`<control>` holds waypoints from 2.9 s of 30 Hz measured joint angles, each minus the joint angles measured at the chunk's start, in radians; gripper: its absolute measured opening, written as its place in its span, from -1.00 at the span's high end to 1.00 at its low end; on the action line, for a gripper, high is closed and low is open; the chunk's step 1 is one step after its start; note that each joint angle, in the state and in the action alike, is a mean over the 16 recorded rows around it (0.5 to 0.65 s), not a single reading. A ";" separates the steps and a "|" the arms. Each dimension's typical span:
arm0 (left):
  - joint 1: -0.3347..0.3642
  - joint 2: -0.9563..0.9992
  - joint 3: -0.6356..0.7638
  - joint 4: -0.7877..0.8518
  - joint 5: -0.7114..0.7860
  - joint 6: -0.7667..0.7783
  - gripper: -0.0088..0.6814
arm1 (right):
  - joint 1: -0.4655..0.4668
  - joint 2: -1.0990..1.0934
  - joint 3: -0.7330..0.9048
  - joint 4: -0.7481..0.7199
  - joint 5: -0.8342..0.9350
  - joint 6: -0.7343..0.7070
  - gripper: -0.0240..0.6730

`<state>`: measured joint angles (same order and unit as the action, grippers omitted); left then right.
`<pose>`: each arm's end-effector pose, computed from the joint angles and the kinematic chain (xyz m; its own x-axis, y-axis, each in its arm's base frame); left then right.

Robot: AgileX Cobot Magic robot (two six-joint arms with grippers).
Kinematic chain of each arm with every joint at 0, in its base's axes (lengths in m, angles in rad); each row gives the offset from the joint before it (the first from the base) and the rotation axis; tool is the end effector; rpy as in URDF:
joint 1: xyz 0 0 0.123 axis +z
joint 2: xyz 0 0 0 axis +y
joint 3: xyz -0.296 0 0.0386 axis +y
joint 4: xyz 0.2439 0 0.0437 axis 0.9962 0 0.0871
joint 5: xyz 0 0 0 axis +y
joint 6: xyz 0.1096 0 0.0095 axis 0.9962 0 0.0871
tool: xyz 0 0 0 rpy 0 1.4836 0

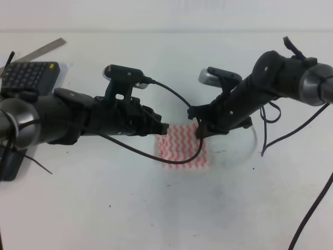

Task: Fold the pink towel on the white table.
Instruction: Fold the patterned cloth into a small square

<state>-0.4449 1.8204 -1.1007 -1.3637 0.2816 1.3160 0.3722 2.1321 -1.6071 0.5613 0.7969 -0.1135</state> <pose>0.3520 -0.2010 0.2048 -0.5993 0.2437 -0.7626 0.5800 0.7887 -0.2038 0.4175 0.2080 0.1757 -0.9550 -0.0790 -0.2858 -0.2072 0.8673 0.4526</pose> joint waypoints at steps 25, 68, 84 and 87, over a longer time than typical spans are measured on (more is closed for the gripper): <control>0.000 -0.556 0.294 -0.259 -0.261 0.182 0.98 | 0.000 -0.589 0.267 -0.175 -0.093 0.003 0.94; 0.000 -1.793 1.091 -0.367 -0.343 0.324 0.98 | -0.002 -2.128 1.260 -0.140 -0.276 0.003 0.94; 0.000 -1.792 1.109 -0.383 -0.379 0.324 0.98 | -0.002 -2.152 1.407 -0.133 -0.394 0.003 0.94; 0.000 -1.793 1.108 -0.383 -0.380 0.324 0.98 | -0.002 -2.152 1.443 -0.143 -0.417 0.003 0.94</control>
<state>-0.4453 0.0271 0.0074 -1.7471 -0.0980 1.6402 0.3704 -0.0199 -0.1645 0.4182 0.3801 -0.1101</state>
